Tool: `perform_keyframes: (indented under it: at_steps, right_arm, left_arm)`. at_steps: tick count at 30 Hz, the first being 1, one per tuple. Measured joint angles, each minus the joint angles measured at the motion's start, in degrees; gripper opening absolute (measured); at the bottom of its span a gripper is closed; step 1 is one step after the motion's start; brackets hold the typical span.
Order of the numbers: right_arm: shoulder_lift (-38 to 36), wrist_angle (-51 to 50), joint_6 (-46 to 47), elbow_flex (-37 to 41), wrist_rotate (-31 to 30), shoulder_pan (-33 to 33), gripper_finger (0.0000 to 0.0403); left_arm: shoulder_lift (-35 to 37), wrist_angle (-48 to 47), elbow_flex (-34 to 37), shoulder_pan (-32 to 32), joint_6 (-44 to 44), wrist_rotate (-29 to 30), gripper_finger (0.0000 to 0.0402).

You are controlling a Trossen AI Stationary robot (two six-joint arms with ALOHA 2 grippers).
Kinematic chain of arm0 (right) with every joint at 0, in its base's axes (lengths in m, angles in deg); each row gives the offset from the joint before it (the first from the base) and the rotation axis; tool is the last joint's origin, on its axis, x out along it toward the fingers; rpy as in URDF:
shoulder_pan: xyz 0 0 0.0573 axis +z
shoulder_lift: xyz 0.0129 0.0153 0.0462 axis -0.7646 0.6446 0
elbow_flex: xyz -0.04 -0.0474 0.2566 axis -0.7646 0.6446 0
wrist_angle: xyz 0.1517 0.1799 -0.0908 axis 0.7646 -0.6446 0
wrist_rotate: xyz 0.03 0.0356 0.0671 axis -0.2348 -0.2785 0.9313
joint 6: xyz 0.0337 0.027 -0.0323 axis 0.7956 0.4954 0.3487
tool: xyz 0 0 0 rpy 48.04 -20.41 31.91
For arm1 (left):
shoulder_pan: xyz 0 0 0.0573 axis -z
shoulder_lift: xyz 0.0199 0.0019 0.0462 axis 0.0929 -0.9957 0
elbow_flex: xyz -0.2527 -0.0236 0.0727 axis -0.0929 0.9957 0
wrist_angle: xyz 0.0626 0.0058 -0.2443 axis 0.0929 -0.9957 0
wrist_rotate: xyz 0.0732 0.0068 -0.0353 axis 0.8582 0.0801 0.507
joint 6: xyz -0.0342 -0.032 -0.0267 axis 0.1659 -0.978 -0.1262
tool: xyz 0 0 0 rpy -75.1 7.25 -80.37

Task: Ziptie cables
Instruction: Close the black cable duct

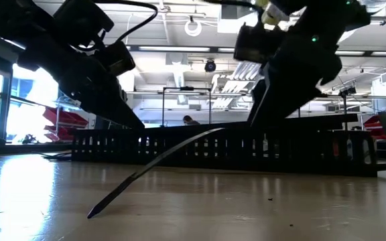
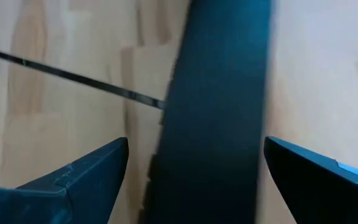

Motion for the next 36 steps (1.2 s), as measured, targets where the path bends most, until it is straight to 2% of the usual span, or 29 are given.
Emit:
perform_keyframes:
  at_steps: [5,8,11,17,26,30,36]
  right_arm:
    - [5.1,-2.6,-0.5,-3.5,1.7,0.0,0.0361]
    - [6.0,-3.2,0.9,-4.3,1.5,0.0,0.0345]
    - [6.1,-3.7,2.5,-4.3,0.9,0.0,0.0305]
    - [5.9,-5.3,4.0,-4.3,1.2,-0.1,0.0194]
    - [6.0,-5.2,2.5,-4.4,1.5,-0.1,0.0193]
    - [6.0,-5.2,2.5,-4.4,1.5,-0.4,0.0205]
    - [6.0,-5.1,2.5,-4.3,1.4,-0.7,0.0198]
  left_arm:
    - [0.0,0.1,0.0,0.6,0.0,0.7,0.0000]
    - [0.0,0.2,0.0,1.2,0.0,1.2,0.0000]
    - [0.0,0.3,0.0,2.0,-0.1,1.2,0.0000]
    - [-0.1,4.2,-0.1,3.1,-1.6,0.3,0.0000]
    - [-2.6,16.6,-4.2,2.9,0.6,-3.8,0.0000]
    - [-9.1,23.7,-6.2,2.1,0.6,-6.5,0.0000]
    - [-21.2,28.7,-12.0,1.1,1.6,-10.5,0.0000]
